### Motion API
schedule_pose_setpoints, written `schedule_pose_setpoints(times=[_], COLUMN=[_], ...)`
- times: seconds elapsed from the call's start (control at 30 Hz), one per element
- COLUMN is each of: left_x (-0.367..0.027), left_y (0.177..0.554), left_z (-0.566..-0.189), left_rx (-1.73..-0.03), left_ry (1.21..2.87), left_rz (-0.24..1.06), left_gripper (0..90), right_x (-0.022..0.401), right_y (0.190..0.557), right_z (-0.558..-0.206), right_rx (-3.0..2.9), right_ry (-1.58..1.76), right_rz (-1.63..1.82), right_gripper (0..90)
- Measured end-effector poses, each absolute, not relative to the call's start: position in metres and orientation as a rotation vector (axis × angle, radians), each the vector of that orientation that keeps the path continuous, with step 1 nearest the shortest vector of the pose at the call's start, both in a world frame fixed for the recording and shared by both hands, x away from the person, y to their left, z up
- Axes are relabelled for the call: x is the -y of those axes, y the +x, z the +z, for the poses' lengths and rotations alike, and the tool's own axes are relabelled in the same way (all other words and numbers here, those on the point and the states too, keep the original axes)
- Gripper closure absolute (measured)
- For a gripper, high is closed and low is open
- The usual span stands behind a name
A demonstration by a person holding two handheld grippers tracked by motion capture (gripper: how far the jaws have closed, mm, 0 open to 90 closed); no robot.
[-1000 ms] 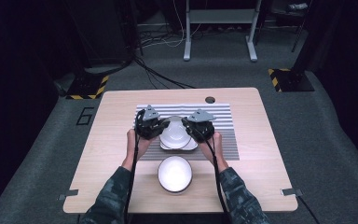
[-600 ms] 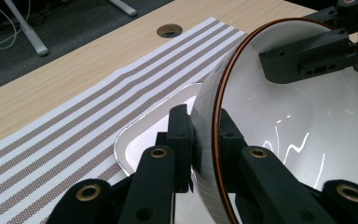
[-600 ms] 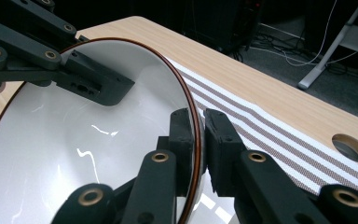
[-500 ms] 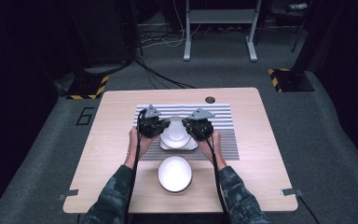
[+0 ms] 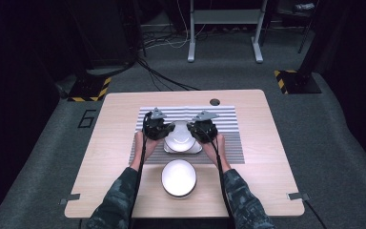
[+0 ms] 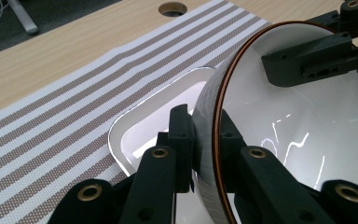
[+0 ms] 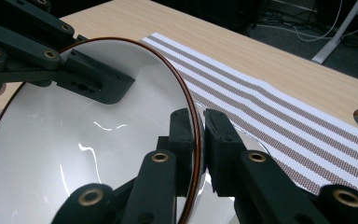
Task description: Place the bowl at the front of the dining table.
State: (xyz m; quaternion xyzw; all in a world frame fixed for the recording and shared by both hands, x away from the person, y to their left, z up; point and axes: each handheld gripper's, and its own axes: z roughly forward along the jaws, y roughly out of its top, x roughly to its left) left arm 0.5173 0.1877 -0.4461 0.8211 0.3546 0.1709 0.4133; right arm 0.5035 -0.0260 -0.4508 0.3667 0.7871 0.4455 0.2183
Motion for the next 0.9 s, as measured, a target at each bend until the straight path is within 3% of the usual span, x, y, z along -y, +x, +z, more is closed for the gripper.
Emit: schedule_pose_setpoints(times=[0.9], left_x=[-0.183], left_y=[0.539], left_z=[-0.474], left_rx=[-0.953], left_ry=[2.111], left_rz=[0.375], left_gripper=[81.3], right_x=[0.026], right_y=[0.526], right_z=[-0.476], right_rx=[-2.251], right_ry=[1.104], right_rz=[1.167], right_gripper=[81.8])
